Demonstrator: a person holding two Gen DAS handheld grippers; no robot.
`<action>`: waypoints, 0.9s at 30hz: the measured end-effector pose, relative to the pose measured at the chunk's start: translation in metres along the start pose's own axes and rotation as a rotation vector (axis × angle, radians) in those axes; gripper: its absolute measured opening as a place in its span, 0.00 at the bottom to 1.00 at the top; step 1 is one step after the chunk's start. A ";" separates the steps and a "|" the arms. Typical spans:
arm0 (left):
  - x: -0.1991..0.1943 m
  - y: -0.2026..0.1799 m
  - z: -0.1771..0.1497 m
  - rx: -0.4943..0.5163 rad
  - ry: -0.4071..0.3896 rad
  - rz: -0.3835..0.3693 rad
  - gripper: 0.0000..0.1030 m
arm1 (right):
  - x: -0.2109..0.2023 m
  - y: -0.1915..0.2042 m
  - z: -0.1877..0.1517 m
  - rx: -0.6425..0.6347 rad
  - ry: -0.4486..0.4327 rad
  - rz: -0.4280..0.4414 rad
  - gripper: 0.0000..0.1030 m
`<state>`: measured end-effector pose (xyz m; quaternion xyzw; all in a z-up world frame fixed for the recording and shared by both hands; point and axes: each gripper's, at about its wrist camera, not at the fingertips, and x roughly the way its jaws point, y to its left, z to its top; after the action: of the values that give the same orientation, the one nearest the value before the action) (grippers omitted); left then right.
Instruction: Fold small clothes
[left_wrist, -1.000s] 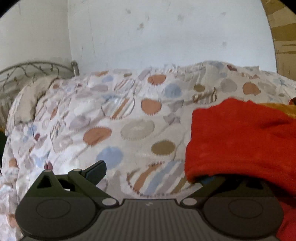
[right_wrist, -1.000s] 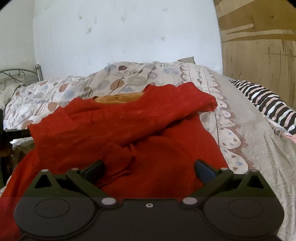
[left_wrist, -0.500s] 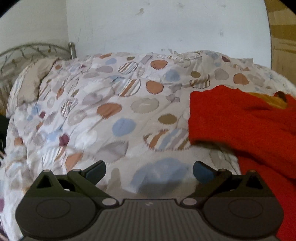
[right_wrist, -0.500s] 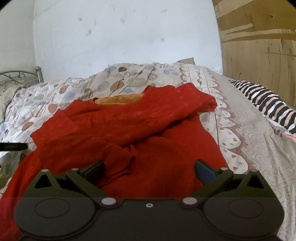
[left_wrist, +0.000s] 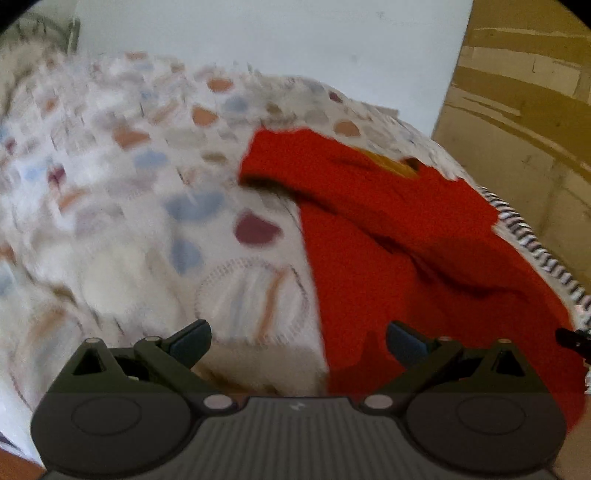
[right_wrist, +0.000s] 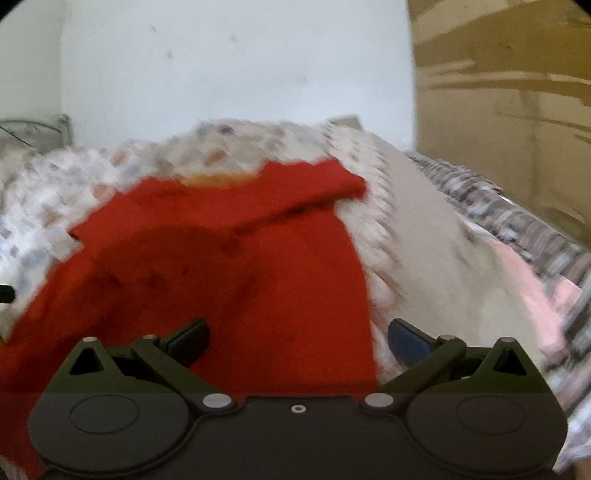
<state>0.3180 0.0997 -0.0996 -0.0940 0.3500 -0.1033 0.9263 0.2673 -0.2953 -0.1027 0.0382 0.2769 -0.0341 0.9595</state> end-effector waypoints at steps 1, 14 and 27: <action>0.000 -0.001 -0.004 -0.012 0.026 -0.004 1.00 | -0.006 -0.006 -0.003 0.033 0.005 0.003 1.00; -0.039 -0.014 -0.042 0.113 0.142 0.160 1.00 | -0.076 -0.026 -0.042 -0.085 0.091 -0.097 1.00; -0.074 -0.027 -0.045 0.098 0.093 0.170 1.00 | -0.071 0.035 -0.100 -0.782 0.023 -0.196 0.99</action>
<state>0.2307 0.0885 -0.0794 -0.0136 0.3940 -0.0454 0.9179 0.1570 -0.2480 -0.1474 -0.3562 0.2822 -0.0171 0.8906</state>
